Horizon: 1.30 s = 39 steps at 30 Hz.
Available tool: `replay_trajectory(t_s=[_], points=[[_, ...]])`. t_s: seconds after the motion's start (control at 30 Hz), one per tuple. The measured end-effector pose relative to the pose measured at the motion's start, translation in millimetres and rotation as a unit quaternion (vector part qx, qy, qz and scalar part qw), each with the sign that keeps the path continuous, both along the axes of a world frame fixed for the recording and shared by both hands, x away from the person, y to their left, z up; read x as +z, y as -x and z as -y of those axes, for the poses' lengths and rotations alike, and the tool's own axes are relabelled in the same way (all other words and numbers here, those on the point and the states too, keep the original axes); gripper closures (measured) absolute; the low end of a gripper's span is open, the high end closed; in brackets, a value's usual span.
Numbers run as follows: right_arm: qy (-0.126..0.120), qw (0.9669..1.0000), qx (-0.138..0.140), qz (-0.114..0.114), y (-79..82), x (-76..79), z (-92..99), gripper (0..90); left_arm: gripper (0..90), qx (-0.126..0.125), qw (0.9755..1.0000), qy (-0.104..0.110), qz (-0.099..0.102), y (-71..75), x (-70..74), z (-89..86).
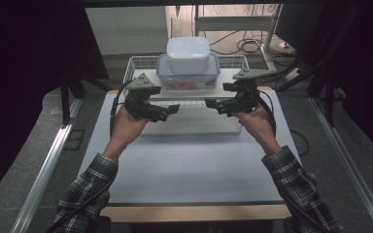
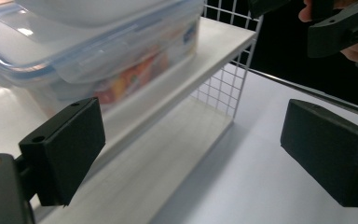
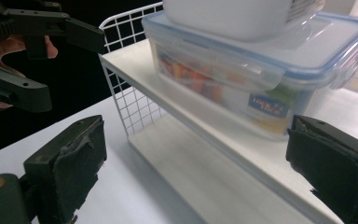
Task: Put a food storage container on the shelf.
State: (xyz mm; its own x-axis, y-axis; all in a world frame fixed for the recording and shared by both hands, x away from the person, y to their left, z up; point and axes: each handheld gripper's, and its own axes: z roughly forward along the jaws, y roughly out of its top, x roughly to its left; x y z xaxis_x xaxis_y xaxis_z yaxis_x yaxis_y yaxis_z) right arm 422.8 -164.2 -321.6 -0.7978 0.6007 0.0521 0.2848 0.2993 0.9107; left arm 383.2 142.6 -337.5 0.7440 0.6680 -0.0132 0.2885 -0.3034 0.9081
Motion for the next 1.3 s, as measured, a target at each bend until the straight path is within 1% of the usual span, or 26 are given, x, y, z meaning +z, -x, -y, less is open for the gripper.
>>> replay_trajectory(t_s=[0.2,0.37,0.43,0.6,0.9,1.0,1.17,1.3], points=[[0.0,1.0,0.006,0.001,9.1,-6.6,3.2,5.0,6.1,-0.014,0.9998,0.006,-0.009,9.7,-9.8,2.3],[-0.001,0.9999,0.012,0.001,17.1,-11.5,5.5,5.0,6.0,-0.02,0.9998,-0.003,-0.008,17.7,-17.3,4.1],[0.0,0.9999,0.015,0.0,20.0,-13.7,6.3,5.0,5.9,-0.021,0.9997,-0.003,-0.011,20.1,-20.7,4.7],[-0.003,0.9999,0.016,-0.004,24.4,-19.5,7.7,5.0,5.8,-0.024,0.9996,0.0,-0.018,24.9,-30.0,5.2],[0.009,0.9996,0.022,-0.012,31.0,-33.9,9.0,3.7,5.4,-0.024,0.9994,-0.002,-0.024,33.3,-48.3,6.7],[0.011,0.9995,0.023,-0.015,32.6,-40.0,9.5,3.4,5.4,-0.023,0.9994,-0.006,-0.026,35.6,-53.7,6.8],[0.013,0.9995,0.025,-0.015,35.4,-48.4,11.0,3.2,5.3,-0.024,0.9992,-0.008,-0.031,39.1,-61.8,6.1],[0.015,0.9995,0.024,-0.016,37.8,-54.3,12.0,3.0,5.3,-0.023,0.9992,-0.005,-0.034,41.7,-68.4,4.8]])
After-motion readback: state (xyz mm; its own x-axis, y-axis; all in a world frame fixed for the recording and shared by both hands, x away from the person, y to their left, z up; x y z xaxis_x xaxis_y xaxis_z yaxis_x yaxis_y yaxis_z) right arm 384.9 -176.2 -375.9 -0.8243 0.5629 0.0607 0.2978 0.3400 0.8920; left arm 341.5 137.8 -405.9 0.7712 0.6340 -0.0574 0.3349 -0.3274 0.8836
